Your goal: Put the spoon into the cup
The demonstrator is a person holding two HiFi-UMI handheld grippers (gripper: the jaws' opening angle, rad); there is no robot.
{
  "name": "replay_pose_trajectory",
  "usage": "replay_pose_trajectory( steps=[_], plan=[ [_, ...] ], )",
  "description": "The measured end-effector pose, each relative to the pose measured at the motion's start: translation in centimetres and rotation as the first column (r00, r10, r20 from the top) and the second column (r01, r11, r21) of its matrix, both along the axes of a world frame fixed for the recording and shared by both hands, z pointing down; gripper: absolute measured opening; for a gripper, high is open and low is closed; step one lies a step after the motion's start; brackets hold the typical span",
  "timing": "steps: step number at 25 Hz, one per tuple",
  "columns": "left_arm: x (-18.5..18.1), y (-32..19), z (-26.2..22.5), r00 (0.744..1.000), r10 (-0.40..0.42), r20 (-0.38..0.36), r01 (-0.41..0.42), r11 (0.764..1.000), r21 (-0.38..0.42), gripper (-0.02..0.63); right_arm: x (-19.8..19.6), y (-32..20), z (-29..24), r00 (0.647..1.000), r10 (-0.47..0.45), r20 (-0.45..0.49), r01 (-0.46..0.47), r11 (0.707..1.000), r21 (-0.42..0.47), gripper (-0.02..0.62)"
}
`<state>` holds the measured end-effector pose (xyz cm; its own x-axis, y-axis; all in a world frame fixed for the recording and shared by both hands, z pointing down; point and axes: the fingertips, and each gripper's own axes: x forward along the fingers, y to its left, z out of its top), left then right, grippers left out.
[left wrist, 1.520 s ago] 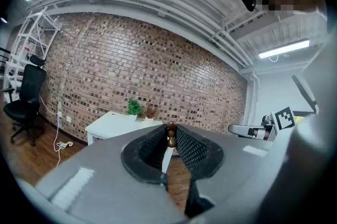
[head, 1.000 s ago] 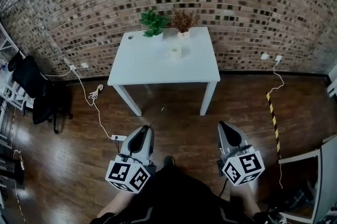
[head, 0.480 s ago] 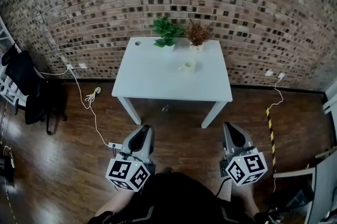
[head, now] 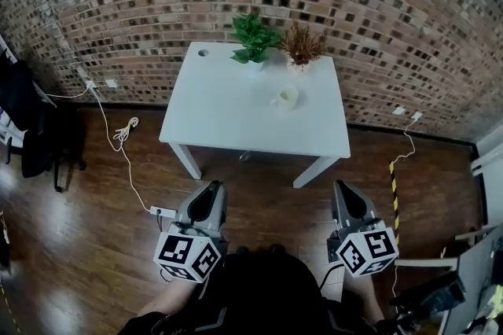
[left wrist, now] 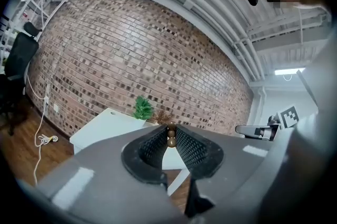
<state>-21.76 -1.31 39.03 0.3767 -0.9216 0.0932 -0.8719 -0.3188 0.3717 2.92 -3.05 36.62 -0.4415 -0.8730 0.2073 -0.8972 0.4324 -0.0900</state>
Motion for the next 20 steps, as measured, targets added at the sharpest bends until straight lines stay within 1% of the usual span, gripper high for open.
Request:
replay_pose_trajectory(
  steps=[3,8,10,15,20],
  plan=[
    [0.5,-1.8,0.6,1.0,0.006,-0.008,-0.006,1.0,-0.02,0.038,0.3,-1.8,0.0,1.0,0.006,0.001,-0.006,1.0,-0.001,0.006],
    [1.9,-4.8,0.9,1.0,-0.002,0.017,0.003,0.999,-0.039,0.038,1.6,-5.4,1.0,1.0,0.006,0.019,-0.006,1.0,0.008,0.006],
    [2.4,-6.2,0.6,1.0,-0.013,0.025,0.014,0.999,-0.036,0.038,2.3,-7.4,1.4,0.999,-0.002,0.038,0.002,1.0,0.003,0.006],
    [4.3,-10.3,-0.7,0.997,-0.039,0.072,0.04,0.999,-0.017,0.038,3.9,-11.9,1.5,0.997,-0.043,0.067,0.043,0.999,0.008,0.006],
    [7.4,-14.5,-2.0,0.995,-0.046,0.091,0.048,0.999,-0.014,0.038,6.3,-16.9,0.5,0.994,-0.069,0.08,0.066,0.997,0.039,0.006]
  ],
)
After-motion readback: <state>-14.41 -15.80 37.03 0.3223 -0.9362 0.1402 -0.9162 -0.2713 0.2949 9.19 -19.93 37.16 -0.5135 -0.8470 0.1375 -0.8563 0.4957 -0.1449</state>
